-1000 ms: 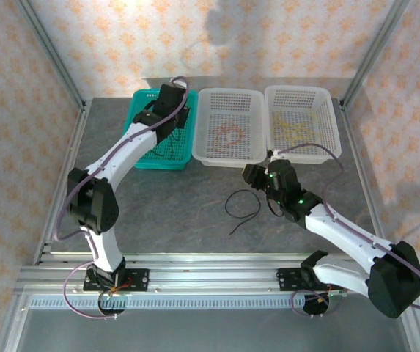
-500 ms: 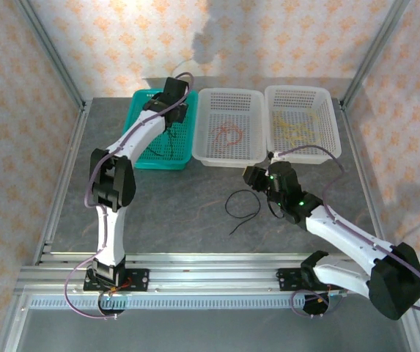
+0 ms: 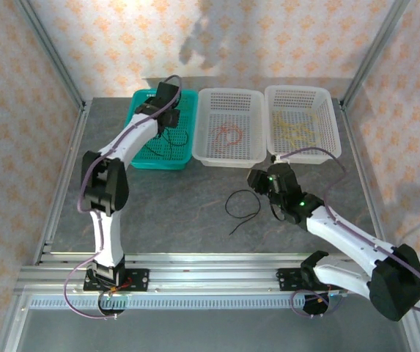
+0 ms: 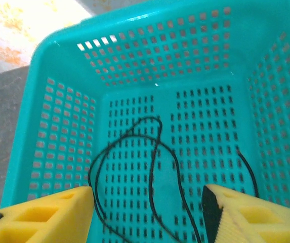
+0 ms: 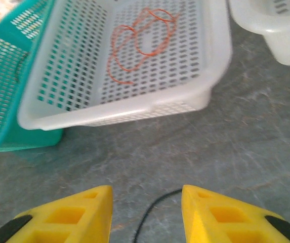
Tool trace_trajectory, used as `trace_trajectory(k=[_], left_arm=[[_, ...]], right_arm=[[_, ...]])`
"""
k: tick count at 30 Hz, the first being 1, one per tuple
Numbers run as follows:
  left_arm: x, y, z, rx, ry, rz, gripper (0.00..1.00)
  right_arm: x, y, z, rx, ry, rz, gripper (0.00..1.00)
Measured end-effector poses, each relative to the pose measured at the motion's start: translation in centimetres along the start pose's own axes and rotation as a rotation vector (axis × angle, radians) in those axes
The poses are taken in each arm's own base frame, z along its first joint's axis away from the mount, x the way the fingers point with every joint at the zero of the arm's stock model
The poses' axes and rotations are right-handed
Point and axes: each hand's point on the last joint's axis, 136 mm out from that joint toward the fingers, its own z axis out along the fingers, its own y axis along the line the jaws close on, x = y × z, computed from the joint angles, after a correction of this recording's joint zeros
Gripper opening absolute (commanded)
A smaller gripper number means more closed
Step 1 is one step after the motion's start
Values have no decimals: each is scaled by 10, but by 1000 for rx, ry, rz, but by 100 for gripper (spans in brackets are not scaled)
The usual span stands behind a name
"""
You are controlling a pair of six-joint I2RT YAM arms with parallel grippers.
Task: Untangle the cables
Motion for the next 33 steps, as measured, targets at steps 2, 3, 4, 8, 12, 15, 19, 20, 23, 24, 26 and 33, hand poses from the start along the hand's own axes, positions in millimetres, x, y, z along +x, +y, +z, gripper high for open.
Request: trace_trajectory(k=[2, 3, 4, 8, 12, 15, 19, 20, 23, 24, 26, 33], left_arm=[[5, 1, -23, 42, -25, -31, 63], [7, 3, -37, 59, -45, -50, 63], [7, 5, -51, 70, -72, -69, 63], [8, -1, -116, 136, -210, -154, 64], [28, -21, -153, 232, -285, -219, 63], [55, -44, -163, 308, -278, -240, 63], [102, -90, -171, 416, -237, -236, 63], [116, -101, -174, 447, -226, -236, 63], [156, -125, -179, 520, -189, -251, 63], [166, -129, -179, 534, -180, -259, 63], [184, -137, -180, 561, -165, -271, 63], [204, -144, -186, 623, -176, -356, 63]], right_arm=[[6, -10, 2, 49, 24, 0, 40], [10, -15, 3, 77, 40, 0, 40], [14, -19, 3, 98, 52, -2, 40], [35, -29, 5, 173, 119, -20, 40], [62, -32, 5, 222, 196, -44, 39], [84, -32, 3, 274, 251, -61, 42], [111, -30, -1, 338, 301, -62, 44], [117, -31, -2, 352, 309, -58, 44], [129, -32, -5, 384, 323, -30, 44], [132, -33, -5, 392, 324, -20, 44], [134, -34, -5, 401, 323, 7, 45], [137, -31, 2, 435, 324, 51, 45]])
